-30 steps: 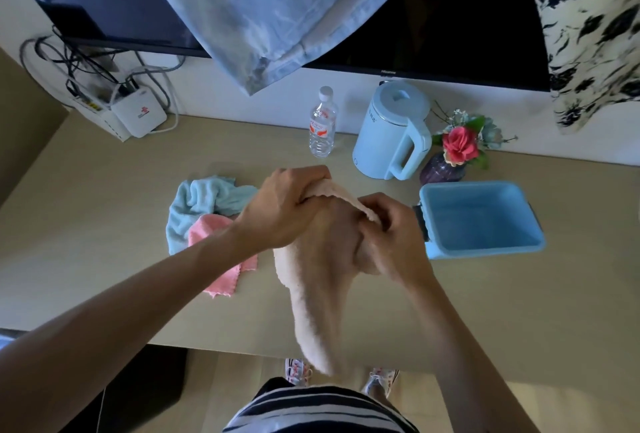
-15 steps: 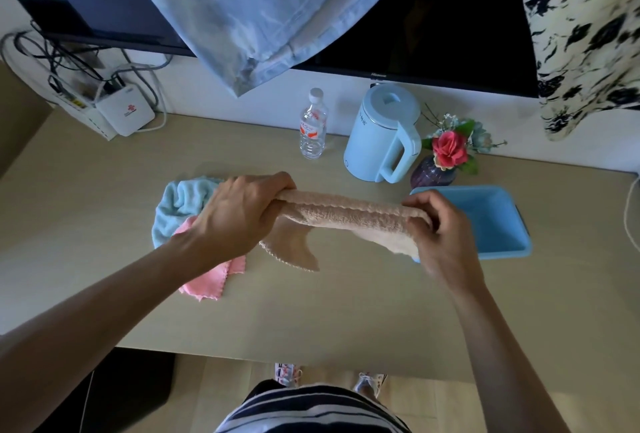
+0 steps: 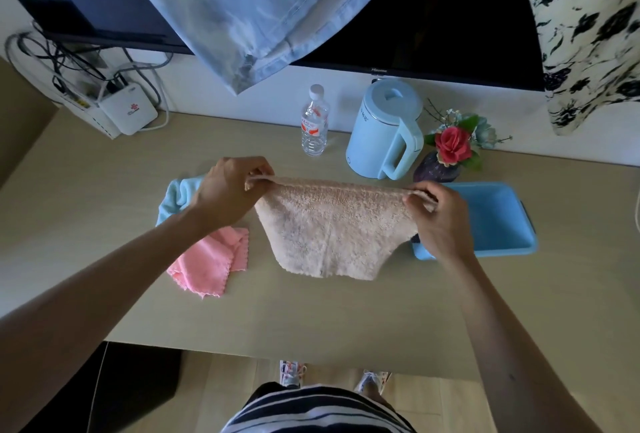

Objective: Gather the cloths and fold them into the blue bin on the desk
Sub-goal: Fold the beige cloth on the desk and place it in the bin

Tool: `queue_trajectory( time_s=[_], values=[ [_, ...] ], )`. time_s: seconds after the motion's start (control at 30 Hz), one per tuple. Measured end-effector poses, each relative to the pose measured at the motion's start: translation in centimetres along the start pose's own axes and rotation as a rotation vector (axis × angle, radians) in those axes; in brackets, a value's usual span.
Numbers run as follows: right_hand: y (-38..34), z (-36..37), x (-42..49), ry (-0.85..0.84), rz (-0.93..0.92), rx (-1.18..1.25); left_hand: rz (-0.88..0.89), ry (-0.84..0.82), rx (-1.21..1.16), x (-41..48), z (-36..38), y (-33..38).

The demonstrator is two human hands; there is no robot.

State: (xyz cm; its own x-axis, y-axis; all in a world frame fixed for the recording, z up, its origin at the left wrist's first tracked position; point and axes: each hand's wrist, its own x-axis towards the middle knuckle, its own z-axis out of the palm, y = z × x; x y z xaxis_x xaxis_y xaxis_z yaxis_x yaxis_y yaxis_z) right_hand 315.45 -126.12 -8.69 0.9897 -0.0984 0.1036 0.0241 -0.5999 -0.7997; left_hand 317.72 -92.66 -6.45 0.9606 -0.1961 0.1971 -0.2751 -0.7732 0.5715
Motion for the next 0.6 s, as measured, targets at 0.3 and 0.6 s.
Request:
queue_trajectory(
  time_s=[0.3, 0.6],
  values=[
    [1.4, -2.1, -1.3, -0.077, -0.067, 0.228, 0.239, 0.040, 0.005, -1.2, -0.7, -2.0],
    [9.2, 1.9, -10.5, -0.506, 0.191, 0.001, 0.173, -0.363, 0.026, -10.8, 7.7, -6.8]
  ],
)
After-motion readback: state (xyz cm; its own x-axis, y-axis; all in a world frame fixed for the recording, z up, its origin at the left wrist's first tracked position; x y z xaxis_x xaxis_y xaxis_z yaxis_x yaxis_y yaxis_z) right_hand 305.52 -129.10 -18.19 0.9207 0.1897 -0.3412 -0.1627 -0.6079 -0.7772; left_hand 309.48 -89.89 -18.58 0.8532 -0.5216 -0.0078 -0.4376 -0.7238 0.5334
